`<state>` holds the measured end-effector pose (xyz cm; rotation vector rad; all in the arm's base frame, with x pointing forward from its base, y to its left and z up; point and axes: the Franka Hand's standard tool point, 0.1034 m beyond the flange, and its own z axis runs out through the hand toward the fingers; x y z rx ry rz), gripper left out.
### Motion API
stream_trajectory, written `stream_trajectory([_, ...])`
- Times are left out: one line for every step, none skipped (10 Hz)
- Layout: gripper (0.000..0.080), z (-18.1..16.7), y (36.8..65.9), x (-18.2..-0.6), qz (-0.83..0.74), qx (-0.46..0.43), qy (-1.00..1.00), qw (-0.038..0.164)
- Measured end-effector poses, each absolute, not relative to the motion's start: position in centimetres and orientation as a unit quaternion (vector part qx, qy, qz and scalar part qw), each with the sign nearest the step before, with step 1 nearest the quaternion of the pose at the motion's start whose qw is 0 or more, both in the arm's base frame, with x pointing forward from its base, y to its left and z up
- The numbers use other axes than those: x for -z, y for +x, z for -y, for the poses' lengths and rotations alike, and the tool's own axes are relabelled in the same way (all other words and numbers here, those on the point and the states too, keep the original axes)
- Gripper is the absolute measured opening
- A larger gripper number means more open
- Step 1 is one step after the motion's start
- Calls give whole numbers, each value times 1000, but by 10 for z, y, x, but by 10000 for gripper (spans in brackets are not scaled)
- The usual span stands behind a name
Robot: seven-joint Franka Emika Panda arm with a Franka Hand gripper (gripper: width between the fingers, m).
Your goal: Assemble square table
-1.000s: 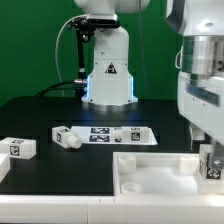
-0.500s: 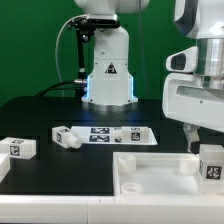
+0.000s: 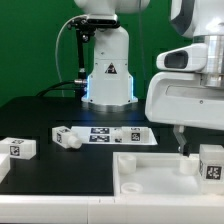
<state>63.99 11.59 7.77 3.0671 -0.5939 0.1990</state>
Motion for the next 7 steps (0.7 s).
stream_trajectory([649,-115,640,-77,188,-63,980,6])
stream_trajectory([531,-114,640,-77,200,-63,978,6])
stream_trajectory([397,-114,640,-77,200,-63,978,6])
stream_trajectory([397,-114,640,-76,228,-63,972,4])
stream_trajectory([284,-114,640,-76,273,-63,960,1])
stream_trajectory([284,-114,640,-76,303,-63,951,-1])
stream_trajectory([284,-113,640,-76,321,-63,945,-2])
